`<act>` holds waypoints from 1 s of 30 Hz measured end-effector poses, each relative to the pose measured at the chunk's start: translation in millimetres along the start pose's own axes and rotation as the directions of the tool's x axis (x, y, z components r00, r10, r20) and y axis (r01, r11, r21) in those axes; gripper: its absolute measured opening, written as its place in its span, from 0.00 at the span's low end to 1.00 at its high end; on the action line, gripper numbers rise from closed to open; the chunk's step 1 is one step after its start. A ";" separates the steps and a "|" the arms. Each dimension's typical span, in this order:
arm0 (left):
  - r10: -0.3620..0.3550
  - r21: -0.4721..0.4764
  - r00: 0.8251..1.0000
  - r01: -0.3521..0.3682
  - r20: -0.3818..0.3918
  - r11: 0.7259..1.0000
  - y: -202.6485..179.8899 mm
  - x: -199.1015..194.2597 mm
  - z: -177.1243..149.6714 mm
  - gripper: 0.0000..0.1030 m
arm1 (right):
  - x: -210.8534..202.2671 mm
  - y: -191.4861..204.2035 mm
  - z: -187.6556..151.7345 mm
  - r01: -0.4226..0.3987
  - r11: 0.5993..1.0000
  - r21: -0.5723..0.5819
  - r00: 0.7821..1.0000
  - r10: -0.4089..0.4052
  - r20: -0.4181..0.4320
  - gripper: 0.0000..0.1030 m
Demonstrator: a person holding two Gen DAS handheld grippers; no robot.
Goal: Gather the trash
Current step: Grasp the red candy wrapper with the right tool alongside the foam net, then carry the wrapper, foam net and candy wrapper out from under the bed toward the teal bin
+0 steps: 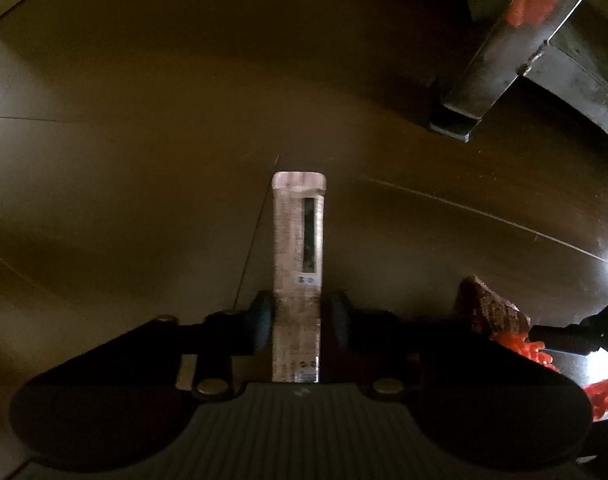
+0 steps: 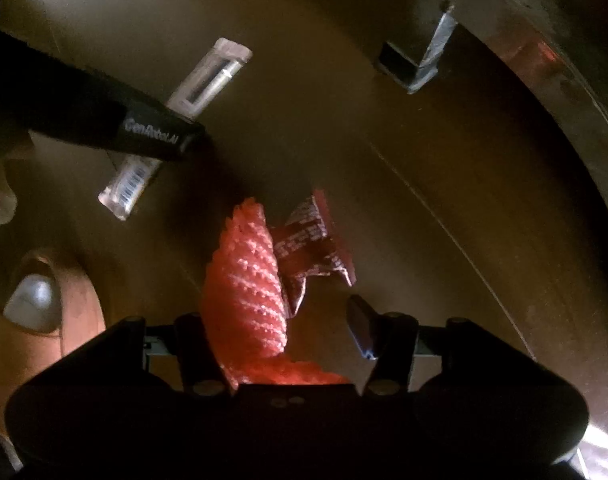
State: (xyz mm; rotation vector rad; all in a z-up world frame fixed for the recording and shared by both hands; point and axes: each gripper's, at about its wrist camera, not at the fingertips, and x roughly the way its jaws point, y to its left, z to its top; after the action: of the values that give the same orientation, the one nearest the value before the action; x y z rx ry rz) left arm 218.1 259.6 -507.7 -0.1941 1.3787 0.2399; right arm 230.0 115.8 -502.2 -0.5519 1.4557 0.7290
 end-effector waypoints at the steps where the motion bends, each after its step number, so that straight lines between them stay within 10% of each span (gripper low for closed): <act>1: -0.008 -0.006 1.000 0.008 0.002 1.000 1.2 -0.4 0.0 0.21 | 0.0 -0.1 -0.4 -0.003 1.000 -0.001 1.000 0.003 0.003 0.47; 3: -0.014 -0.009 1.000 0.014 0.007 1.000 3.3 -1.3 -0.8 0.19 | 0.0 -1.5 -1.7 -0.002 1.000 0.001 1.000 0.002 -0.002 0.15; 18: -0.070 -0.054 0.997 0.071 0.032 0.996 7.8 -31.7 -3.9 0.18 | -61.4 -22.1 -30.0 -0.056 0.995 0.087 0.991 0.045 0.123 0.09; 30: -0.053 -0.100 0.979 0.074 0.195 0.992 25.1 -152.7 23.7 0.18 | -198.8 -36.0 -43.6 -0.047 0.989 0.139 0.964 0.008 0.266 0.09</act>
State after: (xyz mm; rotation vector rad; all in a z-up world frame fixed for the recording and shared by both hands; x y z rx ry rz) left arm 207.0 281.9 -353.2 -0.2964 1.1667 0.2724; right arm 232.5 38.4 -310.6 -0.3101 1.2562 0.6854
